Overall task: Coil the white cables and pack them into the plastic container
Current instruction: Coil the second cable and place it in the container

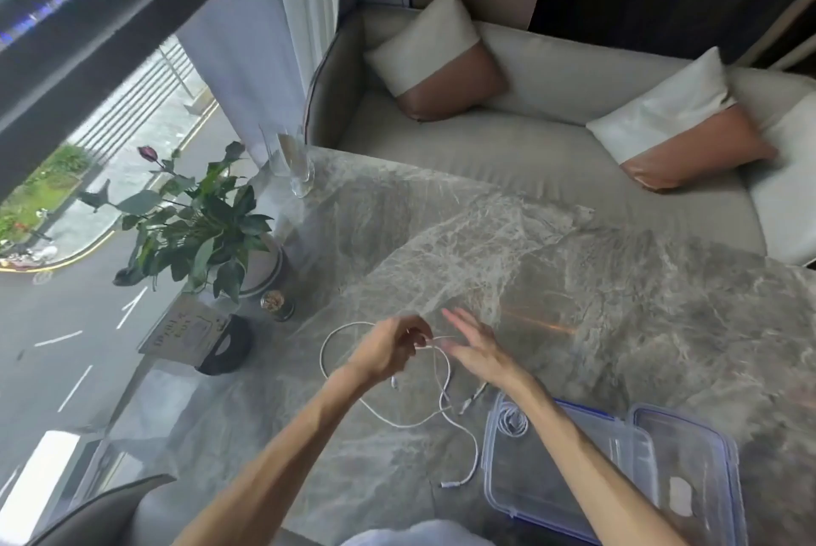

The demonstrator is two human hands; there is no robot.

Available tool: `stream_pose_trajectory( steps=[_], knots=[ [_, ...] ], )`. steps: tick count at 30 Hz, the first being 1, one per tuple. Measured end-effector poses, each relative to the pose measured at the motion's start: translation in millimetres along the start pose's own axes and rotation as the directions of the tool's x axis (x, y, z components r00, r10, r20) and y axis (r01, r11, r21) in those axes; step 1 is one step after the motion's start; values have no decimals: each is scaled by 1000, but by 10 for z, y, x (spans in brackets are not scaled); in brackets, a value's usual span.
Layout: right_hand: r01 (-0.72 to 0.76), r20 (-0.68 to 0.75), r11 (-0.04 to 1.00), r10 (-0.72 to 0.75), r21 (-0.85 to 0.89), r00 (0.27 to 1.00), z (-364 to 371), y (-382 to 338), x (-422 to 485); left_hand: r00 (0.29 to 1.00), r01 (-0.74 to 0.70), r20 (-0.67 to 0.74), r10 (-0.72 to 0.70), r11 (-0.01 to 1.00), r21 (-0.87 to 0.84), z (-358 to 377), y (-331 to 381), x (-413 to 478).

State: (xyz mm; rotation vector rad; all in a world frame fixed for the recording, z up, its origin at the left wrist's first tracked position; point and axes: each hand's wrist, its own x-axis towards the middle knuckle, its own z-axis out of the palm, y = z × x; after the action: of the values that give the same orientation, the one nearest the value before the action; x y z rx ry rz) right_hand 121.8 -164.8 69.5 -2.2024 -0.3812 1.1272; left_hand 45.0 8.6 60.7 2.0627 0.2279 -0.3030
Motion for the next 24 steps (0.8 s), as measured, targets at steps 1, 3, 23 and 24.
stream_pose_trajectory(
  steps=[1, 3, 23, 24],
  knots=[
    [55, 40, 994, -59, 94, 997, -38, -135, -81, 998, -36, -61, 34, 999, -34, -147, 108, 14],
    [107, 81, 946, -138, 307, 987, -123, -432, -243, 978, -90, -200, 66, 989, -113, -399, 343, 55],
    [497, -593, 736, -671, -460, 445, -908, -1441, -1415, 982, -152, -183, 54, 803, -577, -635, 2156, -695],
    [543, -522, 714, -697, -441, 493, -936, -1437, -1447, 977, -166, -202, 67, 833, -528, -651, 2209, -724]
  ],
)
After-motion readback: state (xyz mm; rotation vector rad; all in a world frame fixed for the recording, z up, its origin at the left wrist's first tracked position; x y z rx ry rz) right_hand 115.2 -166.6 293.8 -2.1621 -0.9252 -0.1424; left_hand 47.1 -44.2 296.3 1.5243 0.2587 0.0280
